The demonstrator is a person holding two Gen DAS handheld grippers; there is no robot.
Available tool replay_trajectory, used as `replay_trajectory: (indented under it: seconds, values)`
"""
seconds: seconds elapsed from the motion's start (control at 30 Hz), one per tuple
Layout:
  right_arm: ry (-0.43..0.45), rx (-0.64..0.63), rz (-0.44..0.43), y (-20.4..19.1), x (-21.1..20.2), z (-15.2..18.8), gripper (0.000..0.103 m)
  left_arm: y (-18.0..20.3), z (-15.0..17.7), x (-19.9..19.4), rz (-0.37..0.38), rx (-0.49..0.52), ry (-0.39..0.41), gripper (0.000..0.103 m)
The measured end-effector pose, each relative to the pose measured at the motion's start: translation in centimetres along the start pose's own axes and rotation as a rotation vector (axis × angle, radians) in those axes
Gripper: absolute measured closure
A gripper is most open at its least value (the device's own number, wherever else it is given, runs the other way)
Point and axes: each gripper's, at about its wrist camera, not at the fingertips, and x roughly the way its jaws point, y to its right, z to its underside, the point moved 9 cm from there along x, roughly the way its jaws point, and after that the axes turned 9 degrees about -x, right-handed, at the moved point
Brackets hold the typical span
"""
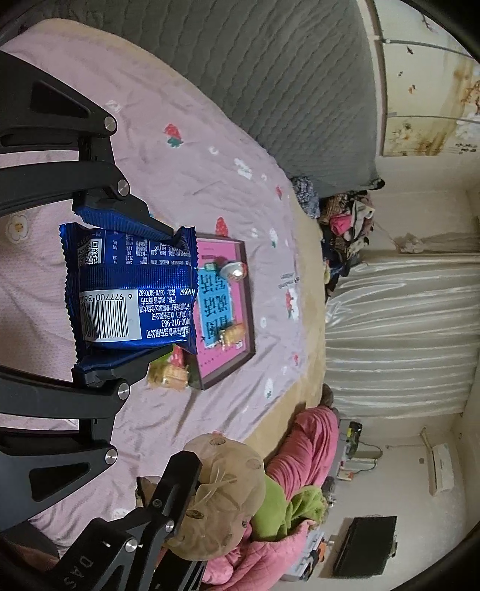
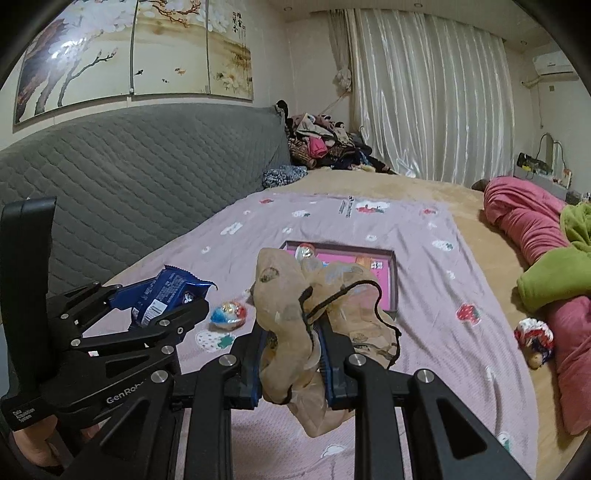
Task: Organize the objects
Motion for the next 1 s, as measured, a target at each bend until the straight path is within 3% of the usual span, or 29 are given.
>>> replay_trajectory:
  seconds: [0.27,0.57,1.0]
  values:
    - [0.032,-0.015,0.014,0.9,0.0,-2.9,0.079,0.0,-3.0,0.2,0.011,0.004,0.021,0.048]
    - [0.046,-0.030,0.043,2.9,2.2,-7.4,0.079,0.0,-9.4,2.2,0.014,0.009,0.053,0.048]
    - [0.074,-0.051,0.065,5.4,7.1,-12.6,0.079,0.4,-15.1,9.4,0.021,-0.003,0.047,0.048]
